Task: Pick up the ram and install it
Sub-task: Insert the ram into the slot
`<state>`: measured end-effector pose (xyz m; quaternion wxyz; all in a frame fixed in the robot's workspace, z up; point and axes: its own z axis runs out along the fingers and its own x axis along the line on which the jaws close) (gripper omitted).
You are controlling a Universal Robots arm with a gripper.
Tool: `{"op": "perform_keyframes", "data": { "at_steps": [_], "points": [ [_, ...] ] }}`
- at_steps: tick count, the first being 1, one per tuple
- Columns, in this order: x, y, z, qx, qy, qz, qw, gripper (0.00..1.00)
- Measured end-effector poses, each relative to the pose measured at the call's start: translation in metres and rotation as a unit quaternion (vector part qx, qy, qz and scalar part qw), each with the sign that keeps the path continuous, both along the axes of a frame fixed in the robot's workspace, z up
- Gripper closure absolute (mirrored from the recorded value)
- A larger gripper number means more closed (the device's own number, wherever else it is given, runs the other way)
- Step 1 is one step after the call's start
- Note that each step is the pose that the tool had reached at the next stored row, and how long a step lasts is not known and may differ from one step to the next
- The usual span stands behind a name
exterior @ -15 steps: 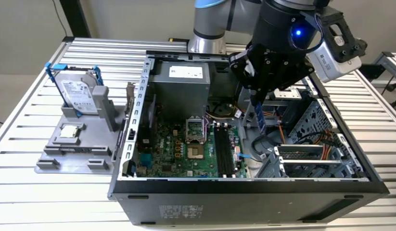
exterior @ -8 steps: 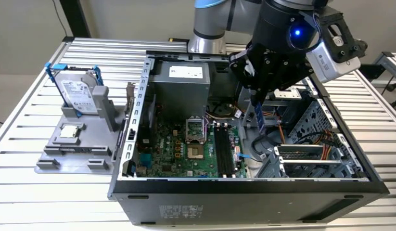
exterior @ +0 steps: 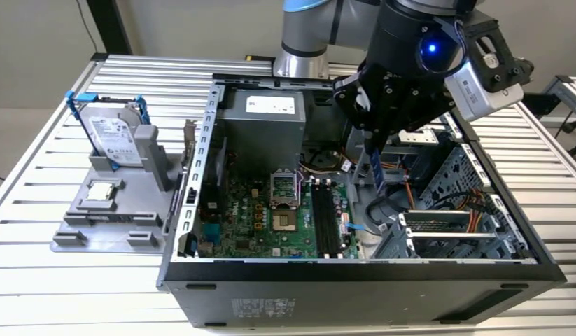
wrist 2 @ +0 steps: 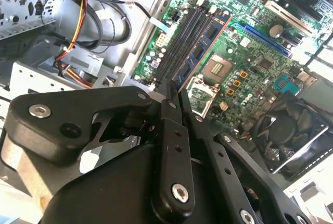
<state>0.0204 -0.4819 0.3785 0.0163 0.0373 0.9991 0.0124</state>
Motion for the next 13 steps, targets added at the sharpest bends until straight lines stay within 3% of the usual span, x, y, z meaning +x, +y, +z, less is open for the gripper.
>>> {"op": "perform_keyframes", "data": {
  "at_steps": [13],
  "points": [
    [0.0,0.0002,-0.0036,-0.0001,0.0,0.0,1.0,1.0]
  ]
}}
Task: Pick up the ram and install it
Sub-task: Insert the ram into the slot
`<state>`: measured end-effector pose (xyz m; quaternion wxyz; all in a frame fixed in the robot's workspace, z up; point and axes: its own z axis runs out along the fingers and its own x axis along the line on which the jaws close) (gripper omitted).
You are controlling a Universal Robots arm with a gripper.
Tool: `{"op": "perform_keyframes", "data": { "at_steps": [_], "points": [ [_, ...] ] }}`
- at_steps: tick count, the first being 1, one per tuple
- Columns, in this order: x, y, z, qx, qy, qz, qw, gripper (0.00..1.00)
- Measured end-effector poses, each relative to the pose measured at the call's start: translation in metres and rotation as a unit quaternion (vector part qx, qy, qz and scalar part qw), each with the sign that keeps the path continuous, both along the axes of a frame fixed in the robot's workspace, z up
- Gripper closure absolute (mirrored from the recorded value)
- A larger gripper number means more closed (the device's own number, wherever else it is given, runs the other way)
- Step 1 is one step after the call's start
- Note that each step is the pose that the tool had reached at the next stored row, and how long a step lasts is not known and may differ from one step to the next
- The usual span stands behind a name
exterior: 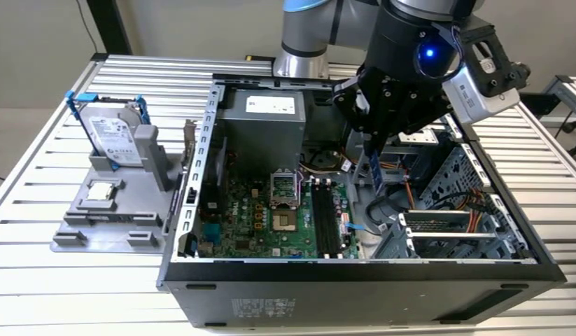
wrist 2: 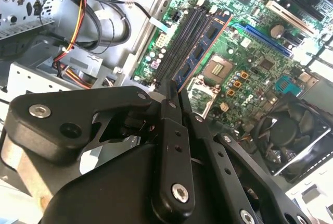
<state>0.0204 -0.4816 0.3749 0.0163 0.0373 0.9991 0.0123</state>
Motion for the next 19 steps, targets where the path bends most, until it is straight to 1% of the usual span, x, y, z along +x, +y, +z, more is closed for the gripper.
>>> {"op": "perform_keyframes", "data": {
  "at_steps": [6,14,19],
  "points": [
    [0.0,0.0,-0.0028,-0.0004,0.0,0.0,1.0,1.0],
    [0.0,0.0,-0.0039,-0.0002,0.0,0.0,1.0,1.0],
    [0.0,0.0,-0.0065,-0.0004,0.0,0.0,1.0,1.0]
  ]
}}
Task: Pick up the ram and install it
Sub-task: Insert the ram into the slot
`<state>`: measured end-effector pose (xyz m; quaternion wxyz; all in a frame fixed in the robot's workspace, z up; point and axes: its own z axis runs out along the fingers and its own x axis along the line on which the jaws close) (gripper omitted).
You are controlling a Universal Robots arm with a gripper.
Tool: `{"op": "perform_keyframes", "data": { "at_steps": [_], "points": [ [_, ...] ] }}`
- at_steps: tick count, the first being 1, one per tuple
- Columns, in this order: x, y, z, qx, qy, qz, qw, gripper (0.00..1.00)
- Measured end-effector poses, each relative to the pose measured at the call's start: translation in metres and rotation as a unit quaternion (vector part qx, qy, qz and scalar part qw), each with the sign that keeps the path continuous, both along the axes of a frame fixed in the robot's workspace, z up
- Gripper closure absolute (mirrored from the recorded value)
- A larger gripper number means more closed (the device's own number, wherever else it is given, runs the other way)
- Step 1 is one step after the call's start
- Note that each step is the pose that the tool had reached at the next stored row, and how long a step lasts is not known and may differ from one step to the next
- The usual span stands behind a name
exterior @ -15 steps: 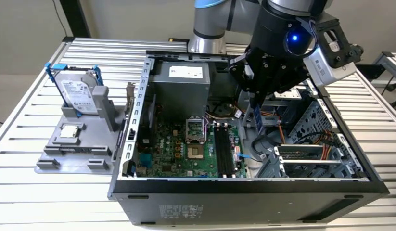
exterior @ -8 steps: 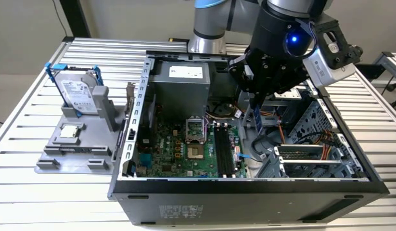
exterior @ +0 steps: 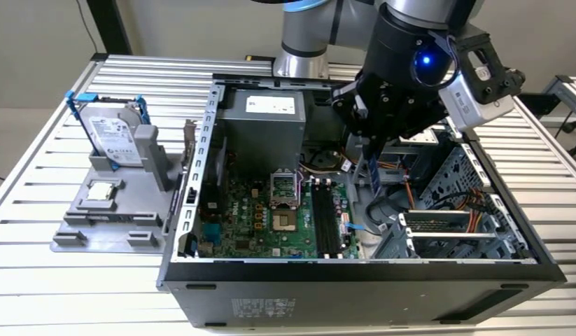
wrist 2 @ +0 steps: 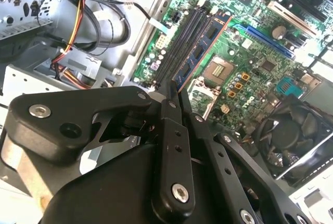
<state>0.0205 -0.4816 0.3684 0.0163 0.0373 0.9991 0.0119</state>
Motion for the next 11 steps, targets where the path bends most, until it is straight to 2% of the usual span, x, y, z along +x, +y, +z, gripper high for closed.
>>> {"op": "perform_keyframes", "data": {
  "at_steps": [11],
  "points": [
    [0.0032,0.0,-0.01,-0.0005,0.0001,0.0,1.0,1.0]
  ]
}}
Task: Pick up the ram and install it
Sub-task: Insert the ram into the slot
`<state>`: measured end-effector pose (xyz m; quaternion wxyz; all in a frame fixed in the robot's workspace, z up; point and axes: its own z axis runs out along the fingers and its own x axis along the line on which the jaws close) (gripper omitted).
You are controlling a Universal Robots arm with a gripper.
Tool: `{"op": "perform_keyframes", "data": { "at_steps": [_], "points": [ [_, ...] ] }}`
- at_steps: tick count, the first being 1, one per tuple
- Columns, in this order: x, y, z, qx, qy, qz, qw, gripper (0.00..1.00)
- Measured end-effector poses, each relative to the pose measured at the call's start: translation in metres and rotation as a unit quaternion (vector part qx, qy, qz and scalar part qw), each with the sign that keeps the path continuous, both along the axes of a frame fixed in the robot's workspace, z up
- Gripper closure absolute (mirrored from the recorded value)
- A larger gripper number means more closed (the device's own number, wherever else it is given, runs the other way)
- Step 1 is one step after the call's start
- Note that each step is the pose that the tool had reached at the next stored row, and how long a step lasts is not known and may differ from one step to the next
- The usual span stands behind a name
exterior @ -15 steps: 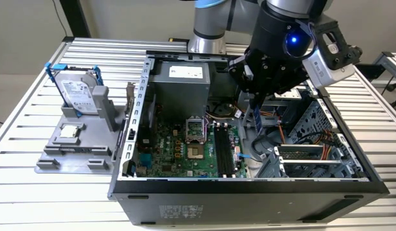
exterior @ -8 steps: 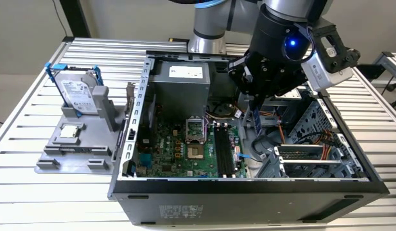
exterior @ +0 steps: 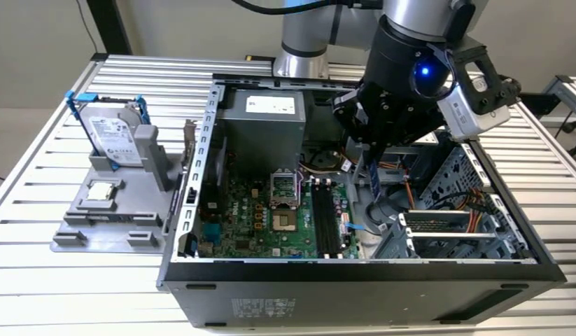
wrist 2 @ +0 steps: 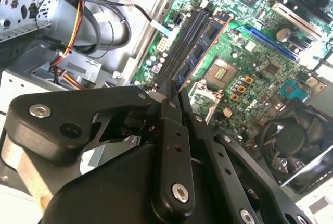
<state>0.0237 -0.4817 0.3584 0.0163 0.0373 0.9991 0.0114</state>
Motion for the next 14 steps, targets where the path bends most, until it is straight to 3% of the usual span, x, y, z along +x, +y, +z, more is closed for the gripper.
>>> {"op": "perform_keyframes", "data": {
  "at_steps": [14],
  "points": [
    [0.0001,0.0,-0.0127,-0.0006,0.0002,0.0,1.0,1.0]
  ]
}}
